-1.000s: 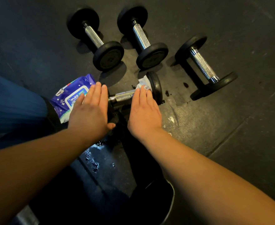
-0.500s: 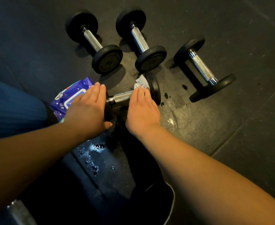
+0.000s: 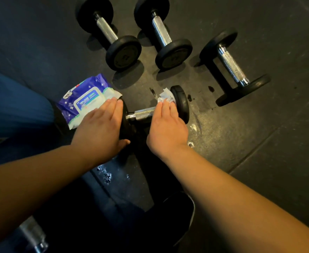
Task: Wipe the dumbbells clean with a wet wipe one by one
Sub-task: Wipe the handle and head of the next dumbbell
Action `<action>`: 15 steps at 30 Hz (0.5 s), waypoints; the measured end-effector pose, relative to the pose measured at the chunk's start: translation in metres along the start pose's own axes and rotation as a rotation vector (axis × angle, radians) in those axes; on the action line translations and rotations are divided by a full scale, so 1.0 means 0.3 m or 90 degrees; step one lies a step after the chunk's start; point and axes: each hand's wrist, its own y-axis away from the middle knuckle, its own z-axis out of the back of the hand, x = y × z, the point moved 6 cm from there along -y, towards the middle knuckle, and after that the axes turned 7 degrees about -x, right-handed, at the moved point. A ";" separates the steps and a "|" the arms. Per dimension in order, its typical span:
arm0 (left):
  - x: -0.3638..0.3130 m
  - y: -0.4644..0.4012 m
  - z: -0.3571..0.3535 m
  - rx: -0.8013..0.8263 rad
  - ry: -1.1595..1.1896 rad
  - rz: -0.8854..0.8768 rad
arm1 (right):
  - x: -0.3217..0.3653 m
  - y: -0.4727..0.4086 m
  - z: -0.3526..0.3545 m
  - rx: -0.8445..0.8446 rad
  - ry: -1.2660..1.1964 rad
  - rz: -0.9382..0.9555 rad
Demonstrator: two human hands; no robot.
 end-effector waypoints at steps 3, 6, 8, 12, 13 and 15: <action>-0.004 0.031 -0.008 -0.018 0.004 -0.015 | -0.009 0.038 -0.010 0.007 0.008 0.006; 0.017 0.010 -0.016 -0.004 0.074 0.026 | -0.022 0.095 -0.017 0.008 0.017 0.012; 0.013 0.007 -0.036 0.029 0.101 0.029 | -0.028 0.129 -0.025 0.011 0.016 0.012; -0.022 0.059 -0.062 0.029 0.099 0.008 | -0.033 0.149 -0.030 0.011 0.011 0.005; -0.030 0.074 -0.062 0.019 0.092 0.001 | -0.034 0.147 -0.031 0.015 0.008 0.003; -0.036 0.092 -0.058 0.008 0.075 -0.016 | -0.033 0.146 -0.033 0.023 0.004 0.003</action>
